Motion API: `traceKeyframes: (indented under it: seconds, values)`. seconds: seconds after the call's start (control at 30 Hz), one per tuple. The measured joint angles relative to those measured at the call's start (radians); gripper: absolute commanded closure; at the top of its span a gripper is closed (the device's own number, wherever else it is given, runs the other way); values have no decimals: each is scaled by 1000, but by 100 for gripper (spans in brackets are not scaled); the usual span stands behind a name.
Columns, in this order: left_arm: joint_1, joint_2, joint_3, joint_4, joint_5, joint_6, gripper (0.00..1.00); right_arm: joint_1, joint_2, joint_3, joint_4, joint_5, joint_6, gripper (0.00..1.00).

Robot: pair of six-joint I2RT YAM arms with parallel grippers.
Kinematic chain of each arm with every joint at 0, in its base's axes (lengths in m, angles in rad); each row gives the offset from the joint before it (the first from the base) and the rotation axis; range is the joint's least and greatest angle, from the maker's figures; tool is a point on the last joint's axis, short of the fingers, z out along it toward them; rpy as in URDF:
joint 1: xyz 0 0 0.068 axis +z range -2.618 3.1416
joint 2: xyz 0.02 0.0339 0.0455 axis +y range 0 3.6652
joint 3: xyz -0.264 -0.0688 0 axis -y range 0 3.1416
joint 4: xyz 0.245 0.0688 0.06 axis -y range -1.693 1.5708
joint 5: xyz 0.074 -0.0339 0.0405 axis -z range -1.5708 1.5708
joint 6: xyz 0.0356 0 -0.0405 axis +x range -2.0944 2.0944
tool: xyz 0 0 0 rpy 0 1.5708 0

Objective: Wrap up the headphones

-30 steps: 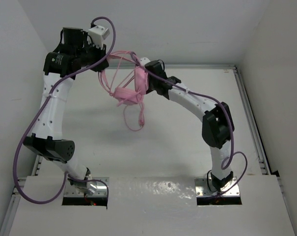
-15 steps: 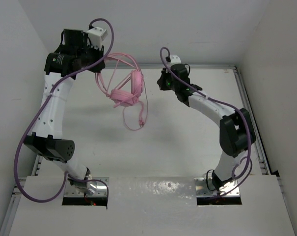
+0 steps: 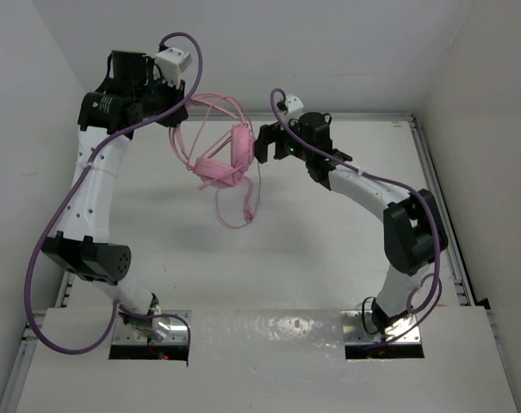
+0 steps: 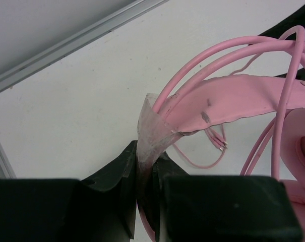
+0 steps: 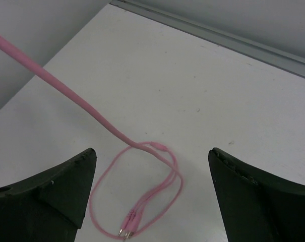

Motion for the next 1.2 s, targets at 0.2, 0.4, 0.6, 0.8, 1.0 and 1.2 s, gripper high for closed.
traceKeyframes:
  seconds: [0.2,0.4,0.6,0.8,1.0,1.2]
  values:
    - [0,2,0,0,39,1,100,1,150,99,70,-7,83,77]
    - [0,2,-2,0,18,1,100,2,176,76,190,113,200,100]
    - [0,2,-8,-3,-21,1,100,-37,-24,-141,303,341,239,100]
    - [0,2,-10,-3,-16,1,100,-165,-96,-130,339,423,281,100]
    - [0,5,-10,-1,23,1,100,-188,8,26,242,390,292,100]
    - [0,13,13,5,136,-51,100,-179,188,219,135,198,328,45]
